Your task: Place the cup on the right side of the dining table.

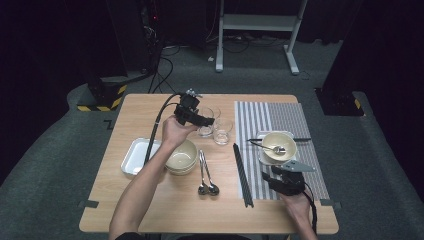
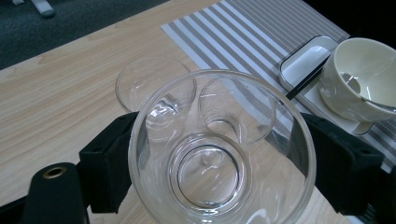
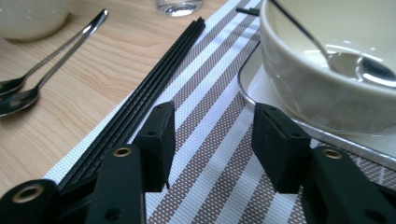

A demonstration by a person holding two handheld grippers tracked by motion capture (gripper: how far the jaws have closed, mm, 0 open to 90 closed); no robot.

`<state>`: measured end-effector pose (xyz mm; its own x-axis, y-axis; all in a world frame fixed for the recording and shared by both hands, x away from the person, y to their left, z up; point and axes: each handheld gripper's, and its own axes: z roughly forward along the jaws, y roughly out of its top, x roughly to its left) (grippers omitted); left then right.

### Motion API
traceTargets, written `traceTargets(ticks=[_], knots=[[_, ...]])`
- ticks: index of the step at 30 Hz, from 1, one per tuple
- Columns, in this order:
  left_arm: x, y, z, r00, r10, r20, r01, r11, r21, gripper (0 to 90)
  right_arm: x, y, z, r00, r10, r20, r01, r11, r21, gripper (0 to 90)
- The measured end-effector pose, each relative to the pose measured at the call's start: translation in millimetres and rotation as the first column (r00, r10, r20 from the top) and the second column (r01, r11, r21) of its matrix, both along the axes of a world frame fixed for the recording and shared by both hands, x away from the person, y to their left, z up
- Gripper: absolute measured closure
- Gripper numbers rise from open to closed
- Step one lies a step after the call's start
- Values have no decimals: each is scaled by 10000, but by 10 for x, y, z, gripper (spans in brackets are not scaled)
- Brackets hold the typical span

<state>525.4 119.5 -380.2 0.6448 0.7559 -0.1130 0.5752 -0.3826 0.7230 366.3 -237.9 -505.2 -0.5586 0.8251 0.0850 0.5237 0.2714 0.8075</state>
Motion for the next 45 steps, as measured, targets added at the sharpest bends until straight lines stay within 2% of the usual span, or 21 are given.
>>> traceTargets(ticks=[8,13,17,19,21,24,26,29,33,36,40,45], knots=[[13,-14,50,10000,-82,10,82,10000,18,186,-3,-110,151,9983,95,570,-115,9993,355,651],[22,-14,81,10000,-86,-9,86,10000,1,185,64,-159,257,9966,204,799,-241,9987,457,750],[27,-33,120,10000,-53,68,52,10000,47,185,133,-186,328,9951,215,967,-261,9986,468,772],[33,-41,137,9998,-118,142,120,9999,-111,186,177,-199,358,9950,176,983,-222,9987,453,771],[50,-47,143,9998,-153,100,156,9995,-261,185,227,-210,396,9955,72,948,-108,9992,376,762],[57,-75,169,9998,-184,91,185,9998,-24,185,296,-213,449,9948,28,1019,-62,9994,331,732],[60,-91,191,9998,-190,117,189,9998,83,185,362,-210,491,9945,25,1047,-71,9990,432,687],[66,-113,227,9997,-179,176,179,9998,-26,185,477,-207,526,9952,58,976,-107,9987,490,620],[90,-142,249,9996,-278,106,279,9996,-99,186,583,-221,551,9958,0,920,-46,9987,499,538],[114,-186,246,9994,-323,118,323,9995,43,185,639,-244,557,9959,-70,901,4,9974,724,513],[135,-209,231,9994,-352,68,353,9993,-83,185,721,-253,544,9977,-51,671,2,9973,731,477],[167,-241,230,9993,-370,42,370,9993,1,185,810,-284,559,9990,13,454,-50,9965,833,437]])
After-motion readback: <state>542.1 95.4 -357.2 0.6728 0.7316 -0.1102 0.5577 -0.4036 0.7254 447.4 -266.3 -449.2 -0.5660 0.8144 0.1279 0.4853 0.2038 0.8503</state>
